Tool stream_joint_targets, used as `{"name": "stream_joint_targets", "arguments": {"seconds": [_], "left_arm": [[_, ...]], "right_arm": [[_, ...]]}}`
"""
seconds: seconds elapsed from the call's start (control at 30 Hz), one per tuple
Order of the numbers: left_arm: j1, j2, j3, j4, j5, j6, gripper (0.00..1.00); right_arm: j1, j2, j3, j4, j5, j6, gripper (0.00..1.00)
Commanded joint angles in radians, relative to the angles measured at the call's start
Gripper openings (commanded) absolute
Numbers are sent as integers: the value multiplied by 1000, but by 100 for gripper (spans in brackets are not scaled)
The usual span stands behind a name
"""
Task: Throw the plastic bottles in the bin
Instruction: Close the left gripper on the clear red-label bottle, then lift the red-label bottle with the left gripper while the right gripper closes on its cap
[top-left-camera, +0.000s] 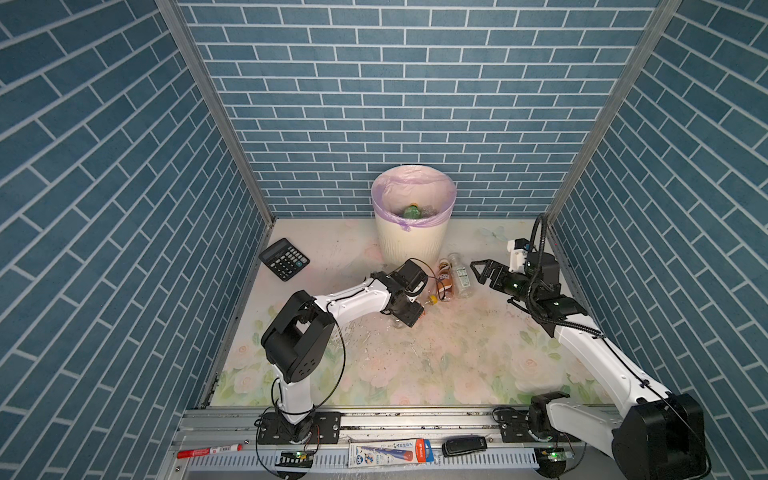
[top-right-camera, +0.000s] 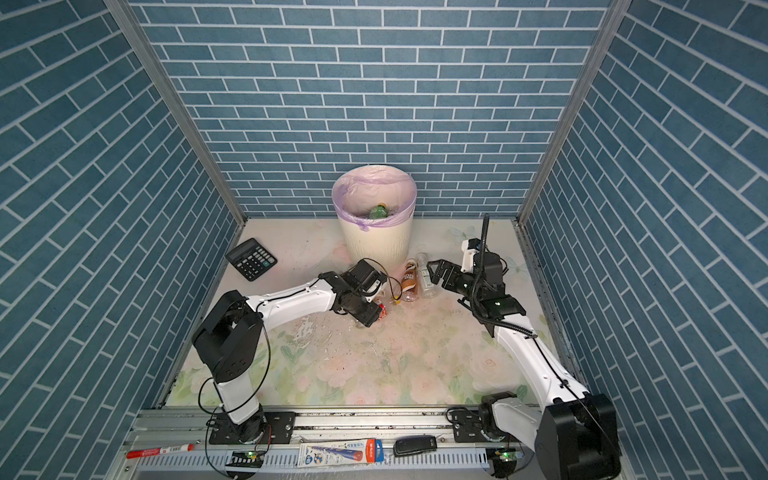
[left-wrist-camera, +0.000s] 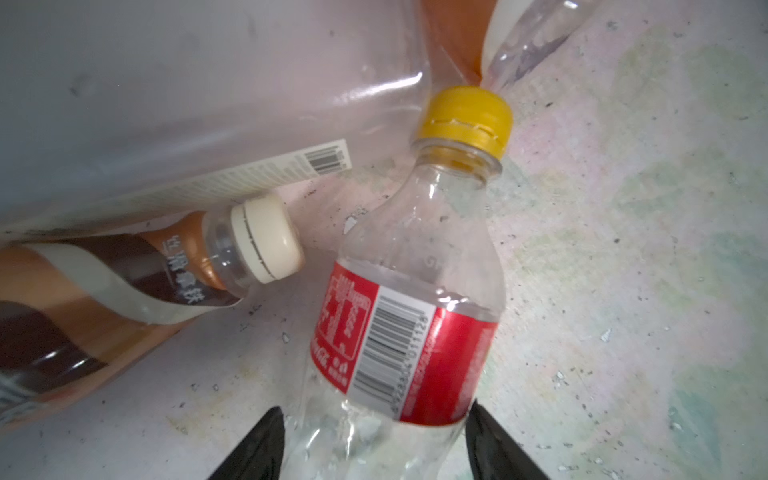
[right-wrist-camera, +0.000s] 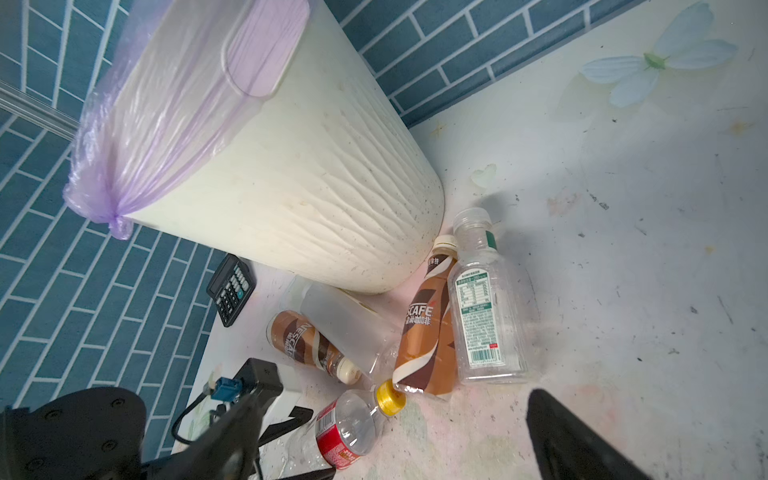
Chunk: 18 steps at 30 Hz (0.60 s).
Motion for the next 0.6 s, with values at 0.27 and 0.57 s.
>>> {"name": "stream_joint_targets", "arguments": {"seconds": [0.27,0.57], "left_arm": [[-52,63,-43,29,28,0,70],[-58,15,-79,68,25,-21,59]], "right_arm": [[-5,-21,-14,-9,-16,2,99],[-7,-27,-22,-21,-45,-4,99]]}}
